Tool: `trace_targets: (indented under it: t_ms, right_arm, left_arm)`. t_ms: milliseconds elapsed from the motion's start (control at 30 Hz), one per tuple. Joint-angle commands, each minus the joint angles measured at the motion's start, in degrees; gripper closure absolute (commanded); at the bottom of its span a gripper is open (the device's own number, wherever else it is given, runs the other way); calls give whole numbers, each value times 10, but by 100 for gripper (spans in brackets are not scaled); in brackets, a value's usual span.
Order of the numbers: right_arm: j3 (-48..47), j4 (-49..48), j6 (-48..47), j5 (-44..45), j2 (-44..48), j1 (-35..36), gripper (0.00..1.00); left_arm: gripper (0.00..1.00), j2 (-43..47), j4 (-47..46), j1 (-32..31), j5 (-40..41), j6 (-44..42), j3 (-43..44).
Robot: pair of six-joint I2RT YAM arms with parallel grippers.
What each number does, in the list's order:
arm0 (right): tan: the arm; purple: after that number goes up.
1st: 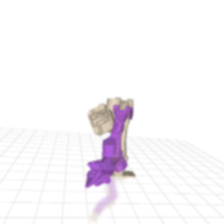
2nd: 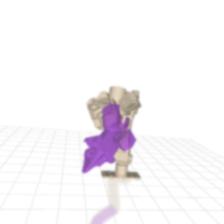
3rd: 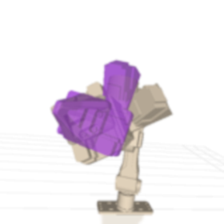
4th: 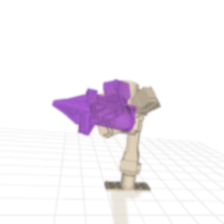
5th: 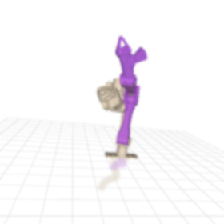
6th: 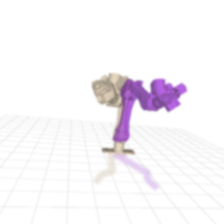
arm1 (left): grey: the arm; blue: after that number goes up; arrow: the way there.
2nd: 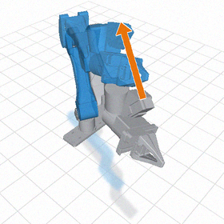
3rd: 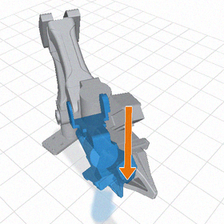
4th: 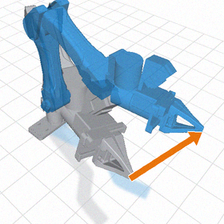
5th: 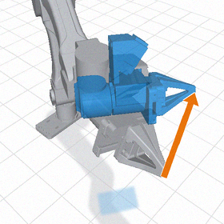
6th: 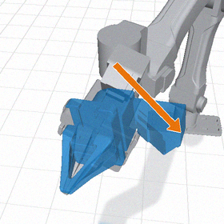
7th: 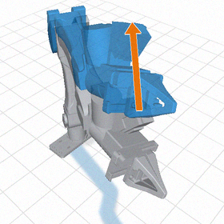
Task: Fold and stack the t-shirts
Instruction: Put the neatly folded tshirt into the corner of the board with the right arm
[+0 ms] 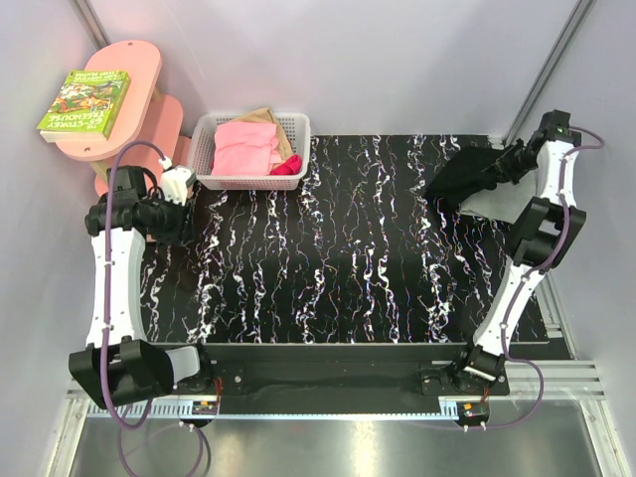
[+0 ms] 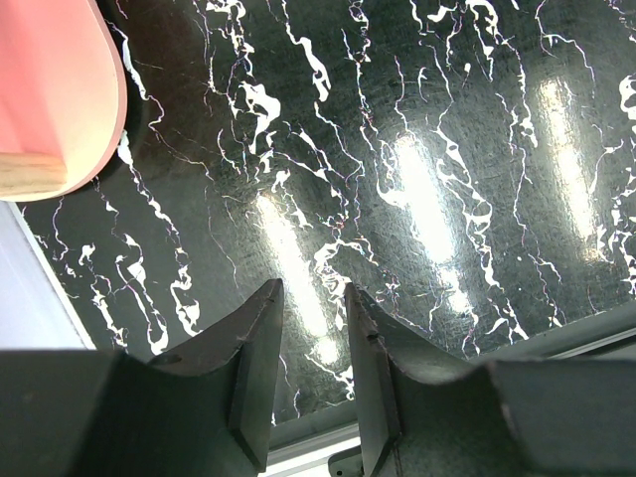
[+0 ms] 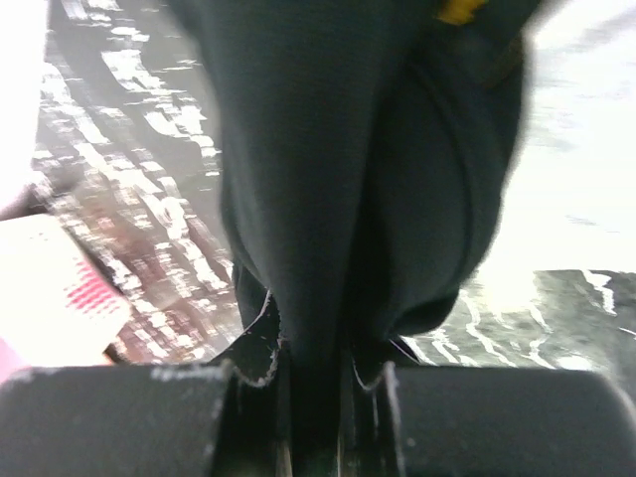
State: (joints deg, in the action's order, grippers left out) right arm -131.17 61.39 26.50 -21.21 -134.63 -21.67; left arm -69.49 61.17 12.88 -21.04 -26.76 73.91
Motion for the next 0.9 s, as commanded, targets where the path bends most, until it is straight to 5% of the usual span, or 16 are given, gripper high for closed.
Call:
trace_targets:
  t_ms: [0,367,533,633,867]
  right_arm:
    - [-11,-53,27,-116,55,11,100]
    - [-31,-45,13,-155,36,65,100]
    - [-133,-10,5,-135,10,102,100]
    - [-219,22,8,-108,1,95,100]
    - [-186,26,22,-74,54,46,100]
  left_arm:
    - [64,1,-14,3,-8,-1,9]
    - [63,13,-15,3,-12,2,15]
    - [63,12,-14,3,-11,3,8]
    - [63,22,-14,3,-7,0,-2]
    - [63,29,-14,3,4,-2,-8]
